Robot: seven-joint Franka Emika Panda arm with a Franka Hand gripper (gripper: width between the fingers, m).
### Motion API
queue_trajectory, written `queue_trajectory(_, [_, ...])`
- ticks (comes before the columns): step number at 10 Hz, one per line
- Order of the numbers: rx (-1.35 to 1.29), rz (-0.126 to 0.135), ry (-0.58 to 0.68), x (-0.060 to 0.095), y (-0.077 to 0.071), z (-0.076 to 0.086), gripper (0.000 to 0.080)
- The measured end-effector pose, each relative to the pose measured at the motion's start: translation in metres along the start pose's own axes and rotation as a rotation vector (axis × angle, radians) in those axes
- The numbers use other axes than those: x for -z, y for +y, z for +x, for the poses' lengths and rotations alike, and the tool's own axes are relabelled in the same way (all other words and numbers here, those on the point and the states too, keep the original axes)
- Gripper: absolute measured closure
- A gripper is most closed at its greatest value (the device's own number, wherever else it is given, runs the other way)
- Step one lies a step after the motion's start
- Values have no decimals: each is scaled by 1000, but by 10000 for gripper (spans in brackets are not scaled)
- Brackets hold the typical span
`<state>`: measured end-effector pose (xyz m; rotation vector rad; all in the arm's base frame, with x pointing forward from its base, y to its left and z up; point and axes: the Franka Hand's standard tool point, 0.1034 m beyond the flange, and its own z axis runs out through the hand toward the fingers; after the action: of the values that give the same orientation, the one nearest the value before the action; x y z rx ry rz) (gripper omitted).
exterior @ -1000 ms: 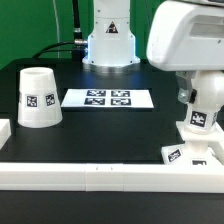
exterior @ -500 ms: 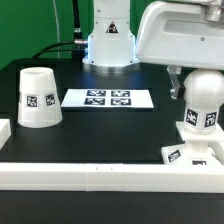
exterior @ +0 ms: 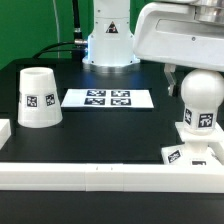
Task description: Assemble lamp
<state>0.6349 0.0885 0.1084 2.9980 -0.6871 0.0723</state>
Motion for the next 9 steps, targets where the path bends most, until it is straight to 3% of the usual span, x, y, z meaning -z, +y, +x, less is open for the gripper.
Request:
queue_trajectory(3, [-325, 50, -32, -1, 4, -3, 222])
queue_trajectory(7, [-619, 79, -85, -3, 2, -6, 222])
queue_trajectory(9, [-805, 110, -110, -3, 2, -3, 222])
